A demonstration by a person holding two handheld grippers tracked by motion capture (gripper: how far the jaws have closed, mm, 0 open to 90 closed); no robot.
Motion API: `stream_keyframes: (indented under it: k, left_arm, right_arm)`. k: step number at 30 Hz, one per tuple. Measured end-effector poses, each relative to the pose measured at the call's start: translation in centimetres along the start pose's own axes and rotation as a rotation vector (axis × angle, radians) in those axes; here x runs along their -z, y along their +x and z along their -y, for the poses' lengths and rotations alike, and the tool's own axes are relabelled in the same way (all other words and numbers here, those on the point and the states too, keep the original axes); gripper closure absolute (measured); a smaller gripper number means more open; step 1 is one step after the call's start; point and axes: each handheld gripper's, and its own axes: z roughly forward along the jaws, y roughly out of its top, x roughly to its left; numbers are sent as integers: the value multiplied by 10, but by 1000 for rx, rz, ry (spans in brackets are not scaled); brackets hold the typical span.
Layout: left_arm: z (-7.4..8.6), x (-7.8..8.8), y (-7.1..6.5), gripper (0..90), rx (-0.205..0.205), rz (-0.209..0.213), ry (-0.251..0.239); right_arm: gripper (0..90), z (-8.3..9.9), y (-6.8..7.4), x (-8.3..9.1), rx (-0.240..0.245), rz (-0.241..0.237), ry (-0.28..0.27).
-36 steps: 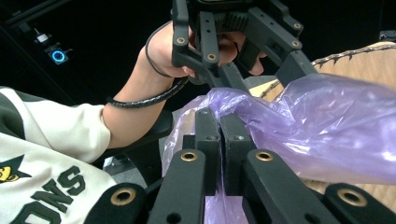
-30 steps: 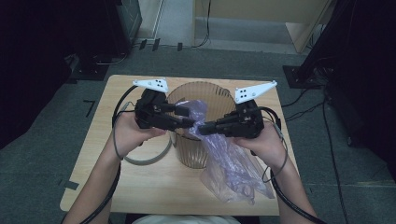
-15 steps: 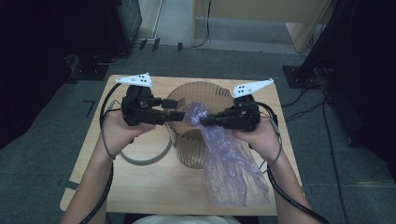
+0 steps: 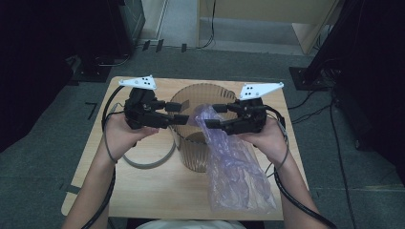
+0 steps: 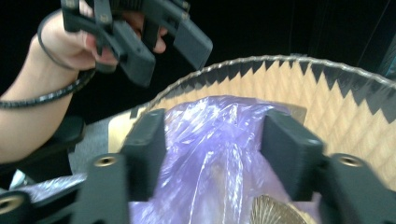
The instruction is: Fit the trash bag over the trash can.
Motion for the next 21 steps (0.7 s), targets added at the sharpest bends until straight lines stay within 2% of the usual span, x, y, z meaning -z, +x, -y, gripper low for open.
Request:
stream_keyframes:
  k: [3, 6, 9, 11, 15, 21]
  left_arm:
    - [0, -1, 0, 412, -1, 2, 1]
    - [0, -1, 0, 413, -4, 6, 5]
    - [0, -1, 0, 413, -4, 7, 3]
    - [0, -2, 1, 413, -4, 10, 5]
    - [-1, -6, 1, 415, -6, 23, 6]
    - [-1, -12, 3, 416, -10, 50, 13]
  right_arm:
    - [332, -1, 0, 4, 0, 17, -22]
    - [332, -1, -2, 7, -15, 23, -23]
    - [454, -1, -3, 12, -11, -2, -27]
    - [492, -1, -2, 16, -7, -15, -27]
    - [528, 0, -1, 23, 5, -16, -24]
    - [552, 3, -2, 37, -10, -12, -39]
